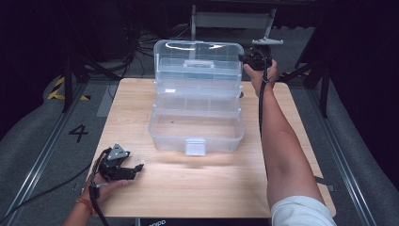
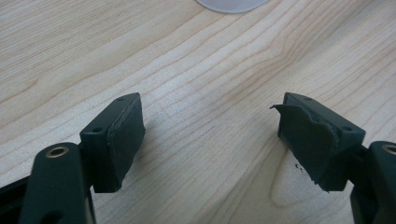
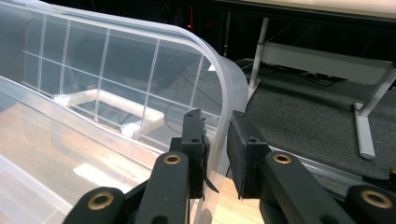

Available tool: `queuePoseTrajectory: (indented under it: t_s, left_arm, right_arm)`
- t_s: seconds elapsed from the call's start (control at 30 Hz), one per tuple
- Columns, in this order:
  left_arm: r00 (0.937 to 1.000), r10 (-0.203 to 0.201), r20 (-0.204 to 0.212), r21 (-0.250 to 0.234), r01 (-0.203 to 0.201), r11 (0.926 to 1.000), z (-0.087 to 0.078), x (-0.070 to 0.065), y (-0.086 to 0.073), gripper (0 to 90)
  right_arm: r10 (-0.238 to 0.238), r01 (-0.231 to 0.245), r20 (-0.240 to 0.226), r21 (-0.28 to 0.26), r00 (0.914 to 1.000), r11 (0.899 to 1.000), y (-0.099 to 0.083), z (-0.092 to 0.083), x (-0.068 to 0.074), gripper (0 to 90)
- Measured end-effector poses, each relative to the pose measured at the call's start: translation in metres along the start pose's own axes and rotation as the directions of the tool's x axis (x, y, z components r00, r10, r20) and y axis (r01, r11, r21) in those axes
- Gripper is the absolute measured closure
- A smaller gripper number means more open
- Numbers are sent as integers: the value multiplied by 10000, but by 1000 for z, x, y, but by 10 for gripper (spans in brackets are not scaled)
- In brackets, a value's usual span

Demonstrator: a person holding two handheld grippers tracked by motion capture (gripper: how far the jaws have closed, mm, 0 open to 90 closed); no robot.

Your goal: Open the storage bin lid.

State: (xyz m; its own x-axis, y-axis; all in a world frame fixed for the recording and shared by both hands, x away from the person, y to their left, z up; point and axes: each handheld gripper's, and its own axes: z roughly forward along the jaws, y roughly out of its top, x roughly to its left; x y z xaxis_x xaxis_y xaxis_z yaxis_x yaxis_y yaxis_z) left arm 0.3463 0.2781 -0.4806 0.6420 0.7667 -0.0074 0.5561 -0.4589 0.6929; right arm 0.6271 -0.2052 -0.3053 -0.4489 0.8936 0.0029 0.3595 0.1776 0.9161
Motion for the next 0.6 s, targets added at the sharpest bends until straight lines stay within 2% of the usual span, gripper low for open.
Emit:
queuePoseTrajectory:
  t_s: [0.07,0.2,0.5,0.6]
  left_arm:
    - [10000,-63,19,21,62,10000,0,0,0,232]
    - [10000,-61,19,16,61,10000,0,0,0,232]
    - [10000,20,27,16,-20,10000,0,0,0,232]
    - [10000,17,28,19,-17,10000,0,0,0,232]
  right_arm:
    - [81,-81,8,56,10000,10000,0,2,-1,774]
    - [-78,70,268,295,9996,9995,2,10,0,763]
    - [-60,38,541,405,9985,9992,1,18,1,755]
    - [-260,224,691,531,9973,9983,0,21,2,745]
